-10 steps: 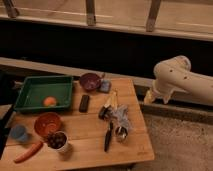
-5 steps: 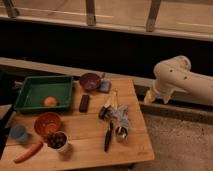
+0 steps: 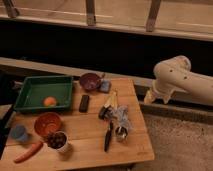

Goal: Place sponge in tray

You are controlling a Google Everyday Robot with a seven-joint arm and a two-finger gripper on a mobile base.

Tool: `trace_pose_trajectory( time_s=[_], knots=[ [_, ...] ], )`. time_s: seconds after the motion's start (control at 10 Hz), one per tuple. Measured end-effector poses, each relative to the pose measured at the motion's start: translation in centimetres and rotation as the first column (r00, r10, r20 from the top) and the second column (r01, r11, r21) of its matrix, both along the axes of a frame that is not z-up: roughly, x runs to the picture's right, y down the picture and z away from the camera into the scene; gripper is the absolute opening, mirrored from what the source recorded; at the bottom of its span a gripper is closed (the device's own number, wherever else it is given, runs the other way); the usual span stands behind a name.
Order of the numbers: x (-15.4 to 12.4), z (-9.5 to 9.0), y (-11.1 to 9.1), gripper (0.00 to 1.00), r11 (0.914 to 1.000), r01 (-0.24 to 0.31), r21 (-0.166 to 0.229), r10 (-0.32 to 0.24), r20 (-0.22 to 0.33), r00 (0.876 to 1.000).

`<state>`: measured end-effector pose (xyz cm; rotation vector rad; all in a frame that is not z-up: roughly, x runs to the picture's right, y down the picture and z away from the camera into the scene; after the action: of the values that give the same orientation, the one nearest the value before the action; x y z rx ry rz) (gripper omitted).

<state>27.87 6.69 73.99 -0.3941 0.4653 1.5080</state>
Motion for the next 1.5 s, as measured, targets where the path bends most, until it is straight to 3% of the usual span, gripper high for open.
trace_pose_trajectory(
  time_s=[1.2,1.5],
  knots=[
    [0.0,0.0,0.1,0.66,1.0000,0.006,-0.001,-0.006,-0.002,1.000],
    [-1.8,0.5,-1.4,0.66,0.9948,0.074,0.070,-0.072,-0.034,0.997]
  ],
)
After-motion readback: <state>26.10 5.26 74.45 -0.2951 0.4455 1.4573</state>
